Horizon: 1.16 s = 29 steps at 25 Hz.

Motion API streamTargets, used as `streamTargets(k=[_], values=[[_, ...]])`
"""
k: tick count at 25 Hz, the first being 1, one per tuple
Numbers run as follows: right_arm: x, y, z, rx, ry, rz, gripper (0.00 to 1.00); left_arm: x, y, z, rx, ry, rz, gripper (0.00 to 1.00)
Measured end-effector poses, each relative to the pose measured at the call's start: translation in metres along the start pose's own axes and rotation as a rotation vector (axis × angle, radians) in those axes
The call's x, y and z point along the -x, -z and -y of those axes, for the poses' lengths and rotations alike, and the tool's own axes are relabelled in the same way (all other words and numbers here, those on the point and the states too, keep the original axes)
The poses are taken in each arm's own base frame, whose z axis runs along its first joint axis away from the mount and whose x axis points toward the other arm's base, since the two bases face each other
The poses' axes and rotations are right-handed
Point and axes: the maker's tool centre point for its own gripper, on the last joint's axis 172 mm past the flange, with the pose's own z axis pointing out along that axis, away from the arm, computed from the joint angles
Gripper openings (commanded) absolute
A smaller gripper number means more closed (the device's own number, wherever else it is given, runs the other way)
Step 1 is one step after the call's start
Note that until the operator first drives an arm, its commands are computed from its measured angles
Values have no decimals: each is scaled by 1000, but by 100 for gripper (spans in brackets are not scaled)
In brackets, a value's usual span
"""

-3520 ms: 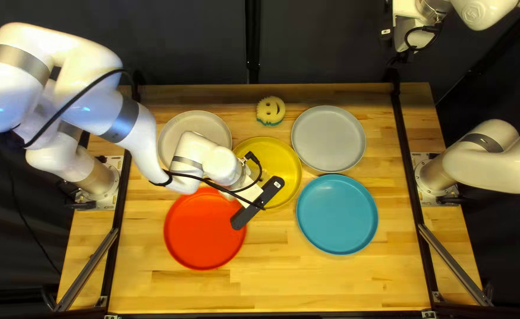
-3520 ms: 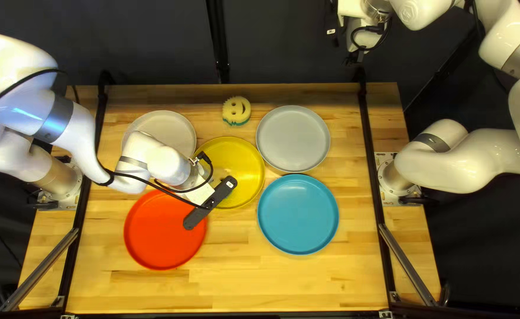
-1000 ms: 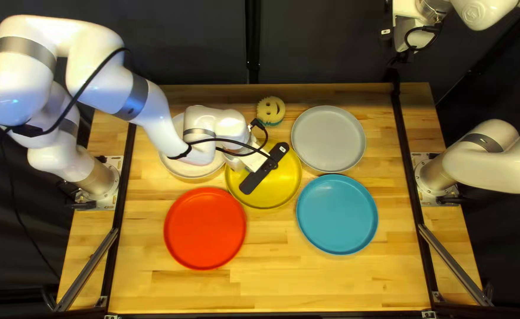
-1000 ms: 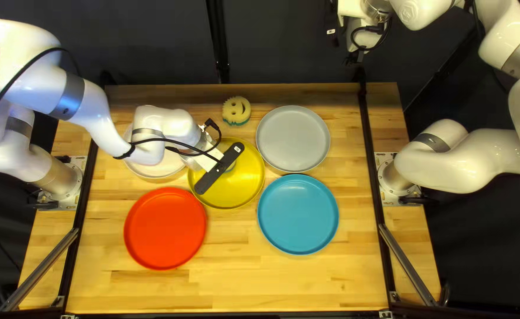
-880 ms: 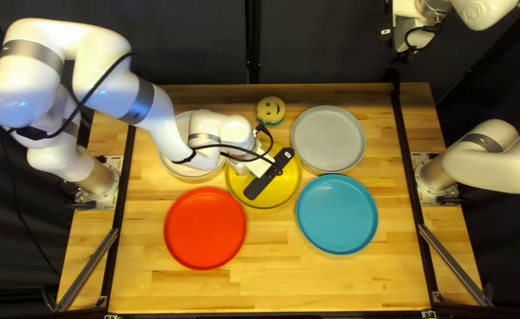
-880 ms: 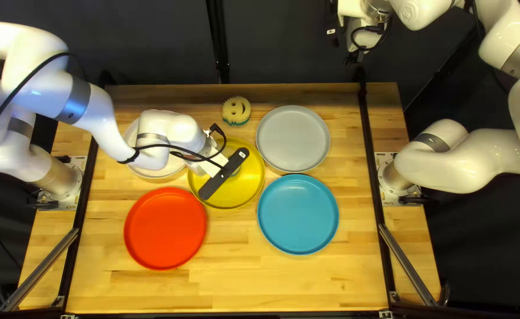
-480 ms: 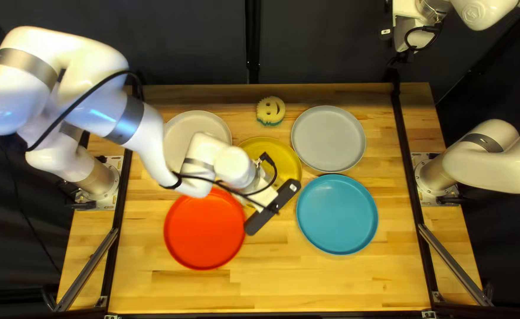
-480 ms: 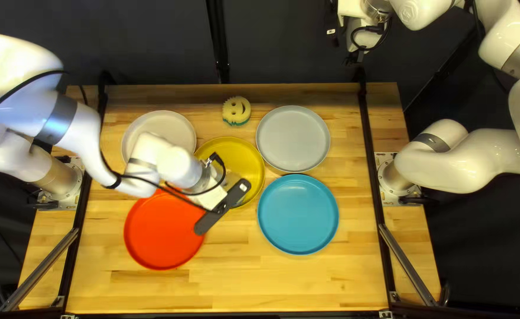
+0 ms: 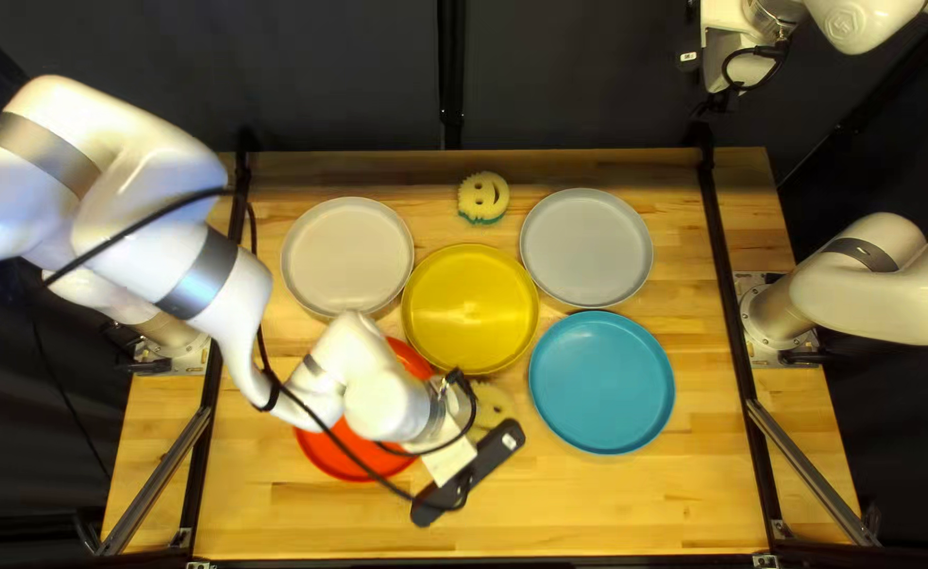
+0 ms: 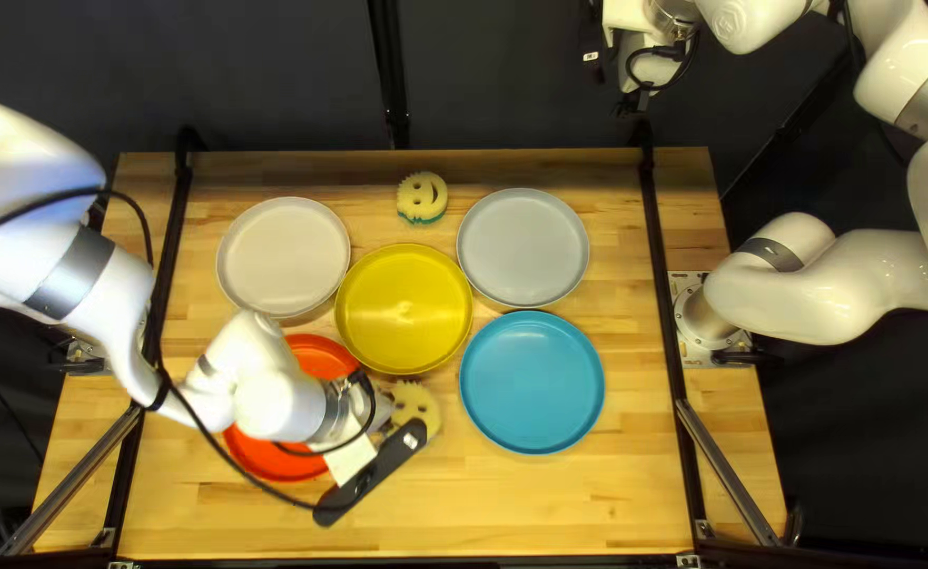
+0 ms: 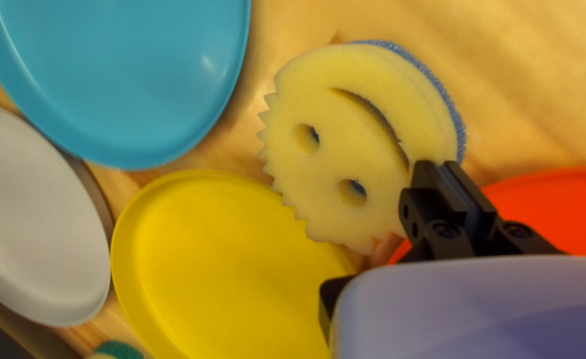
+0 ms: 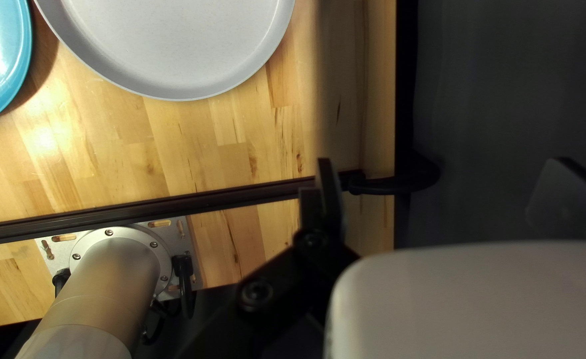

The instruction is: Pick up sponge and scrub the plate

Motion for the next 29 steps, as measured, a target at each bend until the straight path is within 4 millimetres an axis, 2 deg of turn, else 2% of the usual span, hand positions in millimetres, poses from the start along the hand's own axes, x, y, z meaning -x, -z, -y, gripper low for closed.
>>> streamTargets(k=[4, 7, 10, 17, 21, 23, 26, 29], values=[[0, 0, 0, 0, 0, 0, 100, 12, -1, 6, 0, -1, -16, 100], [0, 0, 0, 0, 0, 0, 100, 36, 6, 19, 6, 14, -13, 100], [0, 0, 0, 0, 0, 0, 100, 71, 19, 37, 16, 43, 3, 100], [0, 0, 0, 0, 0, 0, 100, 169, 84, 83, 45, 141, 51, 100], [0, 0, 0, 0, 0, 0, 100, 239, 116, 98, 81, 198, 101, 100], [0, 0, 0, 0, 0, 0, 100, 276, 133, 101, 104, 232, 131, 100], [0, 0, 0, 0, 0, 0, 100, 321, 165, 96, 140, 283, 172, 100], [0, 0, 0, 0, 0, 0, 100, 338, 189, 88, 152, 312, 194, 100]])
